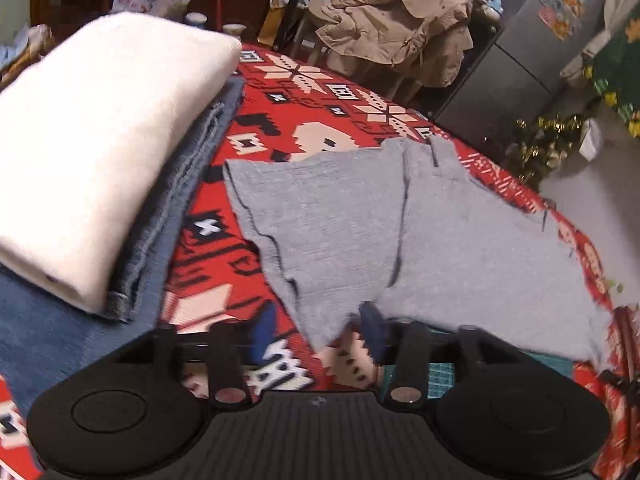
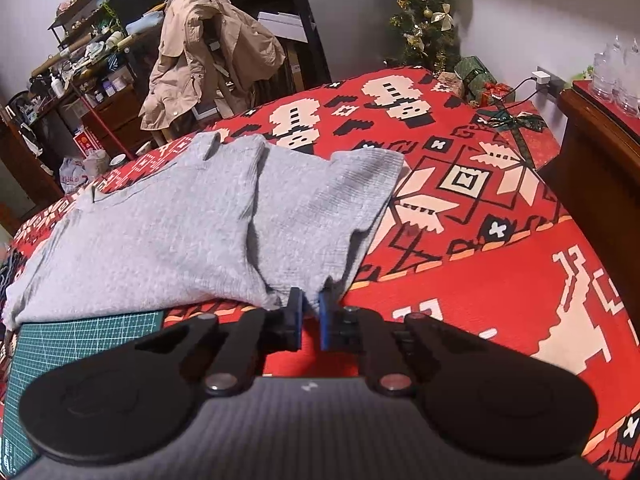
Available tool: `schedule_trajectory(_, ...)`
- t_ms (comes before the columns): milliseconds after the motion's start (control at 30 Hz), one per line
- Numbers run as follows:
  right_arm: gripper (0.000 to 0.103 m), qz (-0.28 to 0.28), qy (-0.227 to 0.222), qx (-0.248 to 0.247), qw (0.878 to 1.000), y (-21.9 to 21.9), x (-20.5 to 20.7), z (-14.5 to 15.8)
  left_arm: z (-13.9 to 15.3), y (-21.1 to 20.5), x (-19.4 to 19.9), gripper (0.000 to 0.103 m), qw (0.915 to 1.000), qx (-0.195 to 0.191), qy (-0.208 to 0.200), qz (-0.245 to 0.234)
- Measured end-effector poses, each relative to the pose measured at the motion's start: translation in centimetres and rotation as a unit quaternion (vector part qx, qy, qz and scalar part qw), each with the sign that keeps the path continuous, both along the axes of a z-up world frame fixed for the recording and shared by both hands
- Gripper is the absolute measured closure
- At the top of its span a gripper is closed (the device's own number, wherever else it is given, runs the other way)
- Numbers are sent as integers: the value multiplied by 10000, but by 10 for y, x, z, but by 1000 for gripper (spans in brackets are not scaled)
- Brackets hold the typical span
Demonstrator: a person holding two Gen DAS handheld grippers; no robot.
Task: Fold clothes
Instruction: 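Press the folded grey shirt flat with both grippers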
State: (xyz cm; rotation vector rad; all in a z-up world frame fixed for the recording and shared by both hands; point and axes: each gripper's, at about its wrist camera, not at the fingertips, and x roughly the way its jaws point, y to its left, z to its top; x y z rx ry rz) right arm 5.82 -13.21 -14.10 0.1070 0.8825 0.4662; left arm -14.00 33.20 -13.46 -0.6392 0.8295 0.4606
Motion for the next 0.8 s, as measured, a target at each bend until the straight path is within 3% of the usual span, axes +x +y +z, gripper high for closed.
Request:
schedule_trajectory(67,94,-1,-2,19,10000,-1,0,1,1,-6,5,57,9997,207,94,-46)
schedule_trajectory(167,94,18,-23,10,10000,-1,-1,1,2,-13,13,73,9978,565,344,-32)
schedule_trajectory(200,94,25,-35,-2,10000,0,-1,1,1,-15,15,83,9974,613,371,-68)
schedule_trajectory(333,96,102,-113,-98,9998,4,-4,1,-1,-22,20,96,9956,806,402,-248)
schedule_trajectory(633,98,16,-262,77,9996,-17,-18,25,30,-28,-21,99,9969,780,33,-118)
schedule_trajectory(800,98,109,-300,73,9995,-38,-42,42,43,-44,-51,99,9956,886,91,-282)
